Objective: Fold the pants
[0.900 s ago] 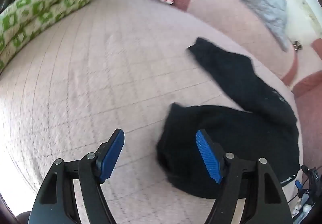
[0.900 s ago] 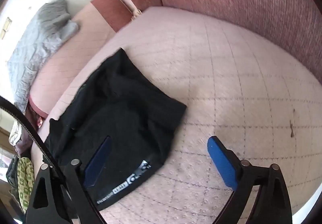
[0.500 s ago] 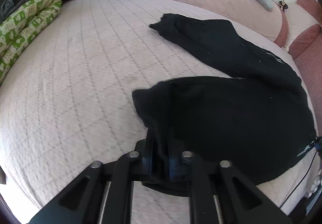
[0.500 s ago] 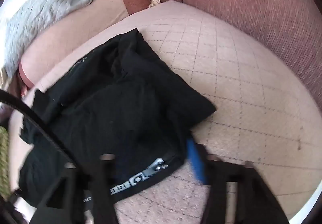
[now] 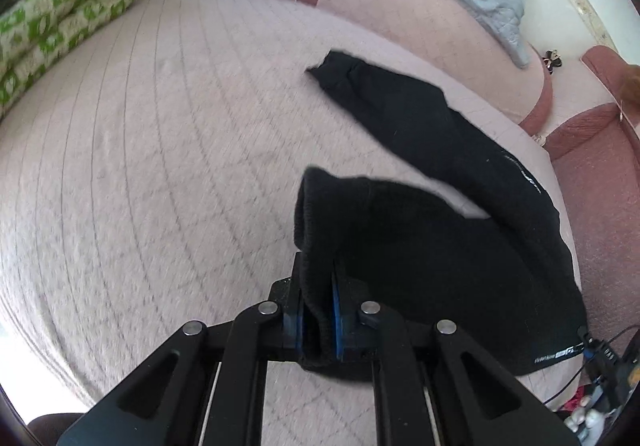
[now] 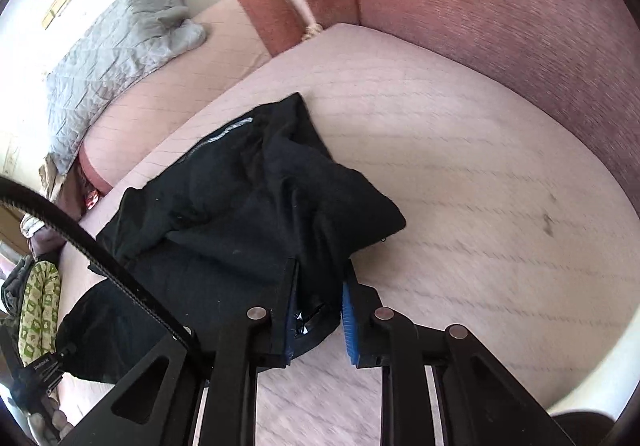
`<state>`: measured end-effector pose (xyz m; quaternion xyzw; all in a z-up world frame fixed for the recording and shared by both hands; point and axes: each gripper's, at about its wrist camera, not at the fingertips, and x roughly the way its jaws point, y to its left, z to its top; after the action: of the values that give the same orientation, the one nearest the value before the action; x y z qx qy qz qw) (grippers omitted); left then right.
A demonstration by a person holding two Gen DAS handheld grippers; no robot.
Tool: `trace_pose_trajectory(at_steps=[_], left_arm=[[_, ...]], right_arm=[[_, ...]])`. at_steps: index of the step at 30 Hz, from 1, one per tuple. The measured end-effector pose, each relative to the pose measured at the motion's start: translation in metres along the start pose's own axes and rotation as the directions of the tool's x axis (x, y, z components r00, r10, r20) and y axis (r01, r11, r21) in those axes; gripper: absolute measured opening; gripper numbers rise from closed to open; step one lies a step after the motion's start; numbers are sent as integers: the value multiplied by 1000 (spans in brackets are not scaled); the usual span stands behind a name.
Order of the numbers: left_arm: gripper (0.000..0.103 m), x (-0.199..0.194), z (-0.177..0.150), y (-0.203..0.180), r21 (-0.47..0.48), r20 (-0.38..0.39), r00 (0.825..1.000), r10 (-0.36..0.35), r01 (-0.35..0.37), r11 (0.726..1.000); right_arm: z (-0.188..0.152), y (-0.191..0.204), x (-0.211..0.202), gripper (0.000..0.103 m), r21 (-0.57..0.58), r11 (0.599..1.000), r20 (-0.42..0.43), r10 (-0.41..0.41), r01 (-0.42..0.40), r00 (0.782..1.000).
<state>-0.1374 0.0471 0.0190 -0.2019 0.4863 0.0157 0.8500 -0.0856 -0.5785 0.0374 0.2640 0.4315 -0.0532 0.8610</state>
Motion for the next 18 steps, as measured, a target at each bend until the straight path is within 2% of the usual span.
trace_pose_trajectory(at_steps=[1,4,6,7,8,9,10,11,12,13,14,15,16,17,18], left_arm=[[9,-11,-15,15,-22,-20,1000,-6,5,1000],[12,-28,-47,40,-68,-98,992,81,-88,994],[17,-23,-49,41,-99,-140,977,161,-175,979],[18,-37,-60,52,-107,-141,976,168,-184,977],[20,-46,-52,59,-107,-137,976,170,-186,977],[20,-64,-61,67,-113,-121,977,176,-189,975],[20,-81,-62,66,-111,-105,975,195,-206,972],[20,-86,-62,61,-108,-64,975,215,-221,969],[20,-113,-76,71,-102,-23,968,250,-251,963],[22,-114,-74,77,-103,18,967,253,-250,963],[27,-131,-83,82,-95,50,961,273,-268,959],[38,-141,-99,81,-87,96,951,294,-286,954],[43,-151,-106,85,-73,122,944,307,-300,951],[47,-159,-104,81,-67,127,940,318,-312,948],[47,-166,-120,76,-59,140,934,330,-324,944]], right_arm=[[0,-7,0,20,16,1000,-5,-9,9,1000],[-3,-27,7,24,71,997,-51,-15,19,999],[-3,-35,7,34,100,993,-59,-64,69,996],[-5,-41,3,38,124,989,-52,-72,78,996],[-5,-47,-2,45,163,985,-38,-51,56,998],[-5,-51,-6,50,188,981,-22,-37,40,999],[-4,-50,-12,50,196,980,-3,-38,38,999],[-3,-43,-18,50,165,985,23,-58,53,998],[-1,-30,-24,50,110,991,51,-79,73,996],[-1,-17,-29,50,59,994,72,-92,88,993],[0,3,-33,50,-11,995,97,-93,94,991],[1,21,-36,54,-69,994,111,-80,88,991],[1,38,-37,57,-124,989,119,-60,75,991],[0,57,-36,65,-178,983,124,-31,53,992],[-2,70,-35,68,-210,977,124,-6,32,992]])
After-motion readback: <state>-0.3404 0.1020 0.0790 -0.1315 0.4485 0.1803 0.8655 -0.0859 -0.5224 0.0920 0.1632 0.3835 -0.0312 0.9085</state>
